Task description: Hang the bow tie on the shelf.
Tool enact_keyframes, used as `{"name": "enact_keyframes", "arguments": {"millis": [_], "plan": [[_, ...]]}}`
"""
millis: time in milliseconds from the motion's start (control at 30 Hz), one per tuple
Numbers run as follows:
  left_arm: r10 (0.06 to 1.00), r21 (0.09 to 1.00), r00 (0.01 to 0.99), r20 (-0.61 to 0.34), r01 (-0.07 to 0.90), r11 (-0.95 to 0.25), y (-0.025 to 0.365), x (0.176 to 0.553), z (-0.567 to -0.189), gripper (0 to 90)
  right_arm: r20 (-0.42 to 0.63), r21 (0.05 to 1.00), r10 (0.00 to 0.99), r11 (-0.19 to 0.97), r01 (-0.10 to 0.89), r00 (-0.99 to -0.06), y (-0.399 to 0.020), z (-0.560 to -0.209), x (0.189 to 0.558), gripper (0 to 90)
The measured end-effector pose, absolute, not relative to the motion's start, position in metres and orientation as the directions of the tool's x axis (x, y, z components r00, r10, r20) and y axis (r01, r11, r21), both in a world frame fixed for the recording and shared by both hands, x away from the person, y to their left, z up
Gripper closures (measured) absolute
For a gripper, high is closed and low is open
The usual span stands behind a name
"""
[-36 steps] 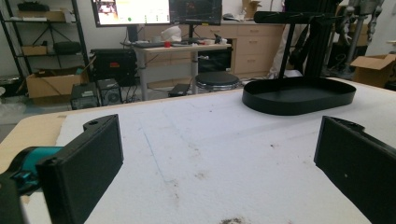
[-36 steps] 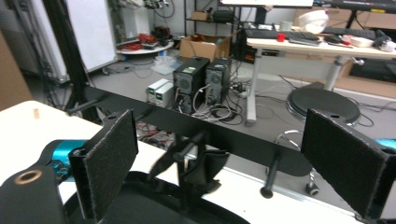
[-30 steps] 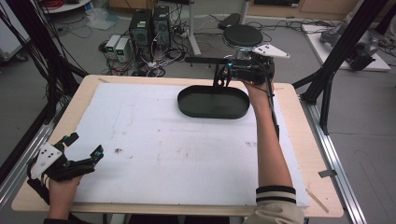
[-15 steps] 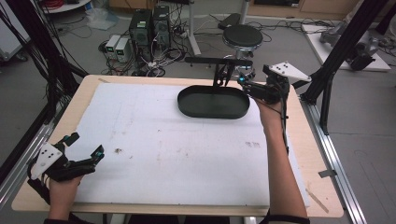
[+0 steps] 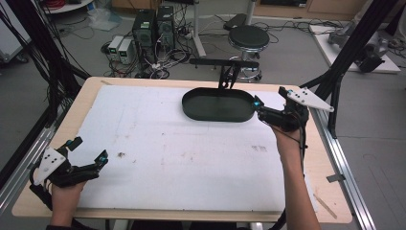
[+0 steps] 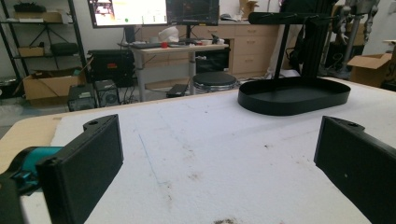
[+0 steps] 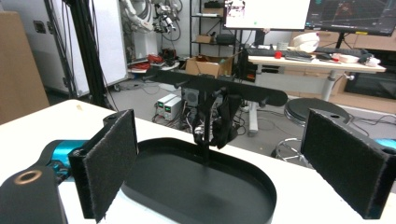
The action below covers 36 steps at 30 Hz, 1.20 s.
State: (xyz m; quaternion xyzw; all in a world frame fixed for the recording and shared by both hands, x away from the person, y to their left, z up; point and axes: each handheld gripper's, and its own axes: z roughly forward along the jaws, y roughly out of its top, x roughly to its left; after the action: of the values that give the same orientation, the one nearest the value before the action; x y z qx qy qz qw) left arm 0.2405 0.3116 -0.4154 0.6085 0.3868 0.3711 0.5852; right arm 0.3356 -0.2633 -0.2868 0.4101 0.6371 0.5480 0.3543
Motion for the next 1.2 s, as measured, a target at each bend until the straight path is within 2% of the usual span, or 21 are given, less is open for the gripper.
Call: {"name": "enact_keyframes", "arguments": {"millis": [467, 933, 1200], "plan": [[0.905, 0.999, 0.426, -0.004, 0.034, -0.012, 0.31, 0.244, -0.414, 1.7, 0.075, 0.993, 0.907, -0.03, 0.114, -0.415, -0.288, -0.307, 0.279, 10.4], [0.905, 0.999, 0.425, -0.002, 0.03, -0.012, 0.309, 0.244, -0.413, 1.7, 0.076, 0.993, 0.926, -0.036, 0.114, -0.37, -0.3, -0.34, 0.237, 10.3], [0.904, 0.999, 0.428, 0.004, 0.029, -0.018, 0.308, 0.243, -0.413, 1.7, 0.055, 0.995, 0.914, -0.015, 0.102, -0.403, -0.308, -0.364, 0.225, 10.3]]}}
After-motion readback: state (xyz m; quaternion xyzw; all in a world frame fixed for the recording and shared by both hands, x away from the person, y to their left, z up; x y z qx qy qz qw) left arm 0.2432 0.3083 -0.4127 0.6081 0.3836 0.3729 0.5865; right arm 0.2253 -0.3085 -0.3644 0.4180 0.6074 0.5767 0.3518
